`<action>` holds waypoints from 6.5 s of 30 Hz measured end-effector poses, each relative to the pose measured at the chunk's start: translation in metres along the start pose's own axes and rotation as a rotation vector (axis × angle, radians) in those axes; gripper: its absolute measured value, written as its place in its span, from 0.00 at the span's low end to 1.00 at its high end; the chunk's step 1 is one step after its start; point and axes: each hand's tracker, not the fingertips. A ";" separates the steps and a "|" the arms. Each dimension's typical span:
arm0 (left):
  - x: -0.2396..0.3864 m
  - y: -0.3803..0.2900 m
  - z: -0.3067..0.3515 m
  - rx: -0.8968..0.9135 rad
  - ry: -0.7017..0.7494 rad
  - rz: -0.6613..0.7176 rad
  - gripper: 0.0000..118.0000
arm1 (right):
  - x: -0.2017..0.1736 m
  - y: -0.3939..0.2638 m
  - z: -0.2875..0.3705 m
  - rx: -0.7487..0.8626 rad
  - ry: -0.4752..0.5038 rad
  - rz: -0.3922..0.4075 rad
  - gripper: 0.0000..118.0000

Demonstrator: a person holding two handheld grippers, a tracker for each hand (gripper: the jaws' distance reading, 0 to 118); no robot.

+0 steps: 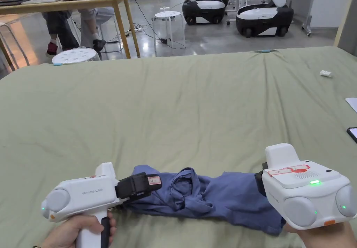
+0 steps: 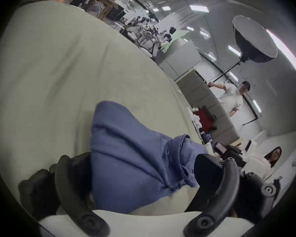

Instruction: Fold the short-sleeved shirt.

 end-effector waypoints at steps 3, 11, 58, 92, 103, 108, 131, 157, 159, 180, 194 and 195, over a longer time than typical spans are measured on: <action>0.002 -0.001 -0.009 0.020 -0.008 -0.026 0.96 | 0.003 0.000 0.000 0.000 -0.007 -0.007 0.00; -0.008 0.004 0.018 0.061 0.087 -0.067 0.12 | 0.001 -0.002 -0.002 -0.006 -0.005 -0.003 0.00; 0.102 -0.028 -0.039 0.001 -0.123 -0.172 0.68 | 0.031 -0.011 0.011 0.003 -0.048 -0.043 0.00; 0.129 -0.032 -0.112 -0.159 -0.028 -0.258 0.00 | 0.035 -0.012 0.018 -0.001 -0.053 -0.031 0.00; 0.133 -0.019 -0.084 -0.126 -0.055 -0.243 0.00 | 0.023 -0.010 0.011 -0.021 -0.012 -0.036 0.00; 0.120 -0.003 -0.048 -0.044 -0.041 -0.213 0.00 | -0.013 0.012 -0.001 -0.003 0.263 -0.113 0.00; 0.058 -0.004 0.000 0.045 0.023 -0.044 0.92 | -0.063 -0.004 -0.063 -0.115 0.276 -0.055 0.00; 0.029 0.014 0.009 0.000 0.047 -0.111 0.33 | -0.129 0.029 -0.050 -0.083 0.302 0.005 0.00; 0.011 0.023 0.034 0.015 0.073 -0.109 0.33 | -0.157 0.040 -0.051 -0.073 0.327 0.052 0.00; -0.209 0.115 0.283 0.191 0.303 -0.074 0.33 | -0.386 0.128 -0.072 0.082 0.468 0.191 0.00; -0.265 0.130 0.334 0.235 0.422 -0.015 0.55 | -0.394 0.135 -0.089 0.114 0.414 0.181 0.00; -0.264 0.131 0.334 0.245 0.473 -0.005 0.70 | -0.394 0.135 -0.089 0.117 0.414 0.181 0.00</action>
